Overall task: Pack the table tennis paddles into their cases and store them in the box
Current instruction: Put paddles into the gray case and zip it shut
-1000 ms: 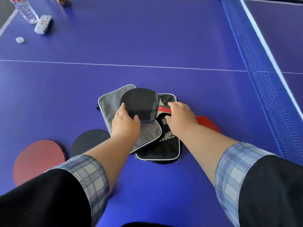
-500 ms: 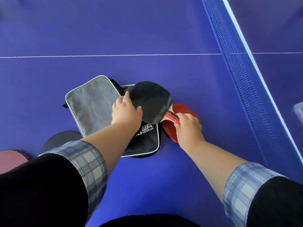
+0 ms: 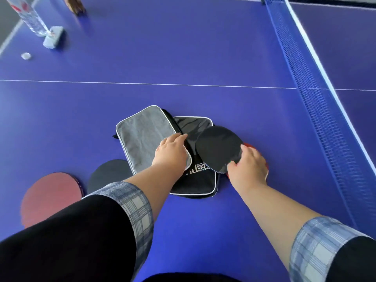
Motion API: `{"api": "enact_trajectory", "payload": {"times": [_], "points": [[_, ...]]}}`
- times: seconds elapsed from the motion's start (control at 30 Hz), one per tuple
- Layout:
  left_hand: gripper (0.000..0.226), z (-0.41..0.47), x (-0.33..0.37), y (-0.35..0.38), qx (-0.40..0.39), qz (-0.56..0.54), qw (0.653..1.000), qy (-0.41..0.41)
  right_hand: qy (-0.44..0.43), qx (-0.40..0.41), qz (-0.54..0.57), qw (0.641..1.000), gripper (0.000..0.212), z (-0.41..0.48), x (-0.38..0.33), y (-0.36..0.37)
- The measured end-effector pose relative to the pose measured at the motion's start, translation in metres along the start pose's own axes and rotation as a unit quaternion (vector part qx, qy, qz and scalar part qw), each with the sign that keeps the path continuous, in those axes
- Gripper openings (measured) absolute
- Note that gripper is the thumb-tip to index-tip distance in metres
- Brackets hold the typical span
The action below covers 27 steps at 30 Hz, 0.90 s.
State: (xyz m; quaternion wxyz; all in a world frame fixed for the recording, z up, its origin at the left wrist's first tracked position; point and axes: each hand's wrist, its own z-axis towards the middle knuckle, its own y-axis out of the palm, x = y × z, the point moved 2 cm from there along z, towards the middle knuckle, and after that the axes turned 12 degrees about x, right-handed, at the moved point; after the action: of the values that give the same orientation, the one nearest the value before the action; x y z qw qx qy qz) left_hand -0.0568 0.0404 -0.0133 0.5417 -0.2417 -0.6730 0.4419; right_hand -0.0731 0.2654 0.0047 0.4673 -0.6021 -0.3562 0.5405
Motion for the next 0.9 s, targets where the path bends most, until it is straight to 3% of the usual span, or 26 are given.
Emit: {"api": "enact_trajectory", "payload": {"times": [0.07,0.13,0.23,0.3,0.43,0.77,0.9], "points": [[0.053,-0.001,-0.023,-0.017,0.052,0.014,0.998,-0.032,-0.097,-0.012,0.061,0.993,0.051,-0.001,-0.049,0.005],[0.058,-0.004,-0.050,-0.032,0.097,0.033,0.988,-0.116,-0.127,-0.104,0.118,0.979,0.049,-0.004,-0.093,0.020],[0.067,-0.013,-0.082,-0.042,0.080,0.002,0.946,-0.314,-0.036,-0.246,0.118,0.961,0.060,-0.006,-0.128,0.046],[0.060,-0.016,-0.091,-0.043,0.046,-0.086,0.917,-0.387,-0.003,-0.273,0.088,0.958,0.061,-0.007,-0.133,0.056],[0.036,-0.019,-0.097,-0.053,0.012,-0.122,0.902,-0.413,0.008,-0.255,0.129,0.958,0.058,-0.012,-0.131,0.053],[0.024,-0.093,-0.066,-0.077,0.016,-0.236,0.918,-0.318,-0.015,-0.224,0.168,0.960,0.052,-0.071,-0.080,-0.014],[0.013,-0.160,-0.046,-0.056,-0.005,-0.308,0.871,-0.384,-0.028,-0.228,0.152,0.961,0.060,-0.088,-0.032,-0.036]]}}
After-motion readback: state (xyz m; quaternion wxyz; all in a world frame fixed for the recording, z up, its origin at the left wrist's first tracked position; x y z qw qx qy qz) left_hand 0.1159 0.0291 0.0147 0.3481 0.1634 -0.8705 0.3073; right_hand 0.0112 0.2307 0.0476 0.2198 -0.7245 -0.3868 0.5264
